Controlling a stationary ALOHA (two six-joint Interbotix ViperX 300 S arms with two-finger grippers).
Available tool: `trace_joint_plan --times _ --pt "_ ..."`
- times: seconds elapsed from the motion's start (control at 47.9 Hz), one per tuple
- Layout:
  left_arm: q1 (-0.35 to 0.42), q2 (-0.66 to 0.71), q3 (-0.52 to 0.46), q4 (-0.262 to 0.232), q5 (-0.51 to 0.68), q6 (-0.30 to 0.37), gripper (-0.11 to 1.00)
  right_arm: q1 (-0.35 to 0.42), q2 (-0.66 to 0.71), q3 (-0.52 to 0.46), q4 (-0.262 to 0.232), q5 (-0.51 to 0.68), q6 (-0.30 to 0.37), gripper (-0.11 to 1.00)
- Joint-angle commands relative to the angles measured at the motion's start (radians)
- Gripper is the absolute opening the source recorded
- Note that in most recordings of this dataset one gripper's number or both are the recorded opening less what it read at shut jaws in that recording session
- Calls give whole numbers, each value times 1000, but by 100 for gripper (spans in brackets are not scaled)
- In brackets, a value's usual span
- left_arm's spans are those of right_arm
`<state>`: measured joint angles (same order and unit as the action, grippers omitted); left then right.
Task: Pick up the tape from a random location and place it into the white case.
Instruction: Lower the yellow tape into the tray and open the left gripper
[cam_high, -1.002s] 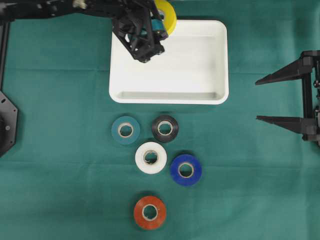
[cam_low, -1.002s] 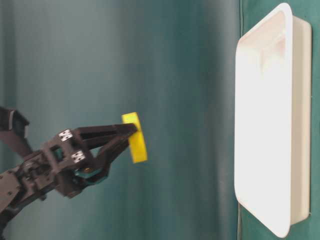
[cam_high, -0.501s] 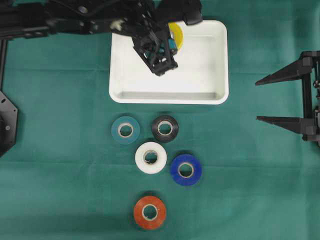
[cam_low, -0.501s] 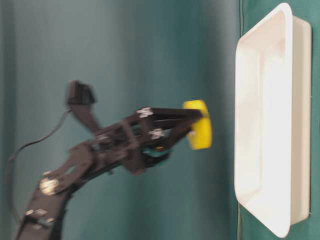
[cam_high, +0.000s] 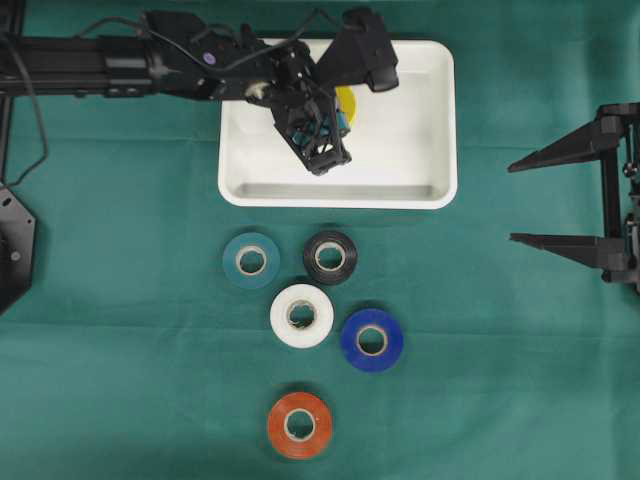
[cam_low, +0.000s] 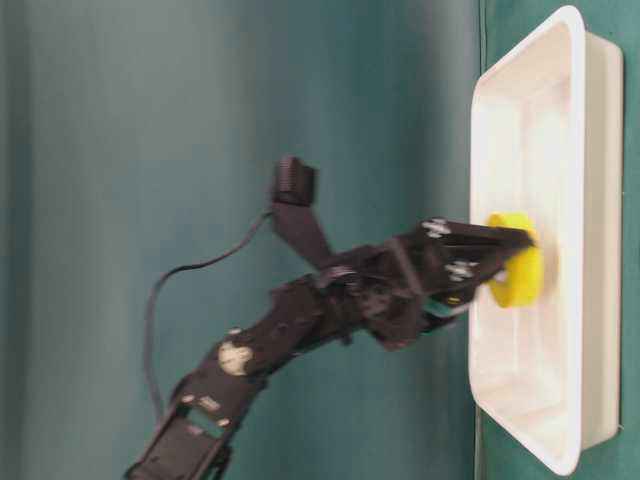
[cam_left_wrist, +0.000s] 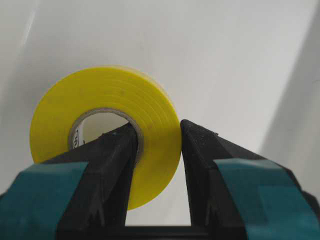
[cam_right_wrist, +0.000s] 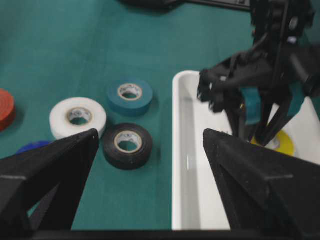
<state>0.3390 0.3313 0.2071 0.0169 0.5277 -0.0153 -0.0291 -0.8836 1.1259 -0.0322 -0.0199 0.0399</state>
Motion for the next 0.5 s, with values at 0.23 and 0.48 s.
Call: trace_joint_plan --times 0.23,0.48 --pt "-2 -3 -12 -6 -35 2 23 -2 5 -17 -2 -8 -2 92" --pt "-8 -3 -15 -8 -37 3 23 -2 5 -17 -2 -8 -2 92"
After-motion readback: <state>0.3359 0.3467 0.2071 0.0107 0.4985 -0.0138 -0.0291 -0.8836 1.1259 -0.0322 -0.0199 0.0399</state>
